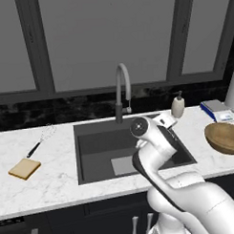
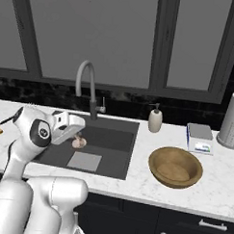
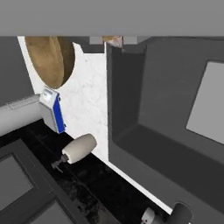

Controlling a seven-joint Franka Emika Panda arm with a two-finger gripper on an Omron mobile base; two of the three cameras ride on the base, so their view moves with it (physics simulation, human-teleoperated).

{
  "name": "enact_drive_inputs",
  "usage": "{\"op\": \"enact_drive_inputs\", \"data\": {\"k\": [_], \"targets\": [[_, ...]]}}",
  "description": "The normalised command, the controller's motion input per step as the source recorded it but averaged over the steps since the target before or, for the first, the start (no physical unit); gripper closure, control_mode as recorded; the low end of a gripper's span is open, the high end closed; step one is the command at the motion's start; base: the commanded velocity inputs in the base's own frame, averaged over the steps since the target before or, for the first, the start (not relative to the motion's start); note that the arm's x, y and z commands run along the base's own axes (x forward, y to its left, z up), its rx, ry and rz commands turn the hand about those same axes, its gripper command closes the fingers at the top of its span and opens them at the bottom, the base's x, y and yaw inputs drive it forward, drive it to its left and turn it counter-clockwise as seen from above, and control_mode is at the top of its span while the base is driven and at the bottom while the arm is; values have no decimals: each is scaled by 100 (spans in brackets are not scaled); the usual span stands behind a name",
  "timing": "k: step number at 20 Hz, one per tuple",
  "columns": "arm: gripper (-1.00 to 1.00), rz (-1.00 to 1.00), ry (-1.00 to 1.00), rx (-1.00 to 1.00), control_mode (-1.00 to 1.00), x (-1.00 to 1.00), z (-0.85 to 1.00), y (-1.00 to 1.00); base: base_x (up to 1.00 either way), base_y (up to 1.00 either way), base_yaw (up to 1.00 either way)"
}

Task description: Pick the garlic from the sink and place it in the bowl. Then pick the bowl and place it in the microwave. Then close the microwave door and press the start button.

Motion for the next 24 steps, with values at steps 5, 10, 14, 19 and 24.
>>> {"op": "enact_drive_inputs", "data": {"k": [5,10,14,19,24], "targets": [[100,0,6,1,-100,-61,99,-100,0,0,0],[100,0,7,3,-100,-19,97,-100,0,0,0],[100,0,7,4,-100,6,63,-100,0,0,0],[100,0,20,7,-100,50,-41,-100,0,0,0],[100,0,23,6,-100,51,-86,-100,0,0,0]]}}
